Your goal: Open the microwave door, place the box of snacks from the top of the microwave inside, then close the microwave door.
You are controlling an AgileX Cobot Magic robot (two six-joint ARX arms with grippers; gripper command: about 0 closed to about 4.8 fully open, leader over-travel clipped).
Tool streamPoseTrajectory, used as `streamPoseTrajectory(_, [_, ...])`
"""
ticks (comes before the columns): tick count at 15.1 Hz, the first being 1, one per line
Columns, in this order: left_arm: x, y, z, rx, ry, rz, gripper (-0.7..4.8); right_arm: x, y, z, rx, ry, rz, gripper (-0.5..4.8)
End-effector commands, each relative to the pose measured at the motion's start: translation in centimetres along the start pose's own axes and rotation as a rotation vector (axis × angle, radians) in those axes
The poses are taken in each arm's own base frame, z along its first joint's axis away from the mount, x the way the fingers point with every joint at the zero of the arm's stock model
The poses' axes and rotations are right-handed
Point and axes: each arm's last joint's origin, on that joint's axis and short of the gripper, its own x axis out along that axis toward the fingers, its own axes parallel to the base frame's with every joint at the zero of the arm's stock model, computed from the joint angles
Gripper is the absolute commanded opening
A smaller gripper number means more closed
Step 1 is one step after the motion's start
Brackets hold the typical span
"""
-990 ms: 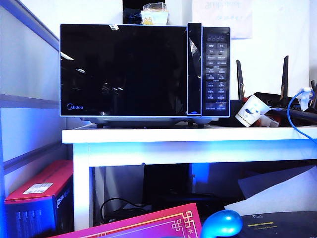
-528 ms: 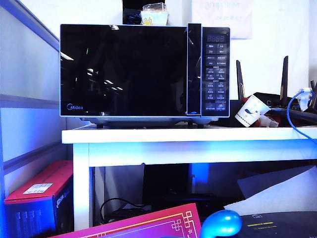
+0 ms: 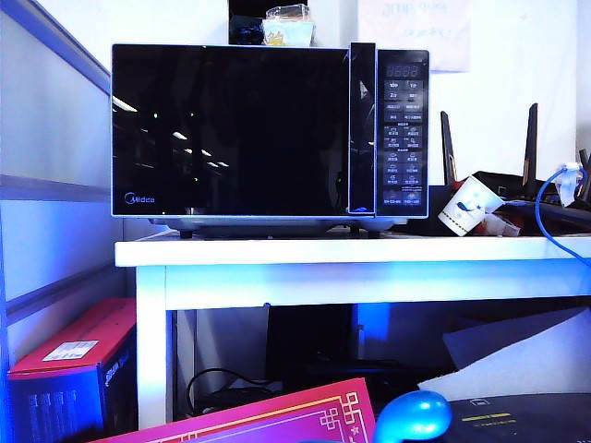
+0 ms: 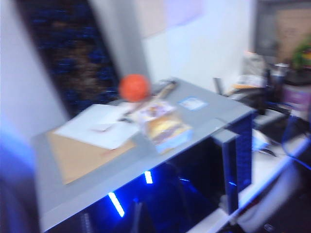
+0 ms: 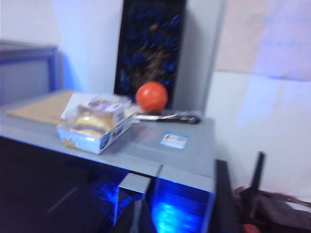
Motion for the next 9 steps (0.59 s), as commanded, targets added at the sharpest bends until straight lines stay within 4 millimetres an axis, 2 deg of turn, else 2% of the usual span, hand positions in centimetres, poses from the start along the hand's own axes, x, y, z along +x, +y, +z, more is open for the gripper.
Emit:
streamPoseTrajectory(1, [0.5, 0.0, 0.1, -0.042, -0.005, -0.014, -0.06, 3.0, 0.6, -1.0, 0.055, -0.058, 0.012, -0.05])
streamPoseTrajectory(5, [0.5, 0.0, 0.1, -0.042, -0.005, -0.012, -0.06, 6.3, 1.6, -4.2, 0.107, -0.024, 0.049, -0.05])
streamPoseTrajectory(7, [0.5, 0.0, 0.2, -0.042, -0.012, -0.011, -0.06, 7.6, 1.8, -5.6, 0.117, 0.004, -0.016, 0.12])
streamPoseTrajectory(9, [0.5, 0.1, 0.4, -0.042, -0.028, -0.002, -0.06, 8.7, 2.1, -7.0, 0.12, 0.016, -0.021, 1.84])
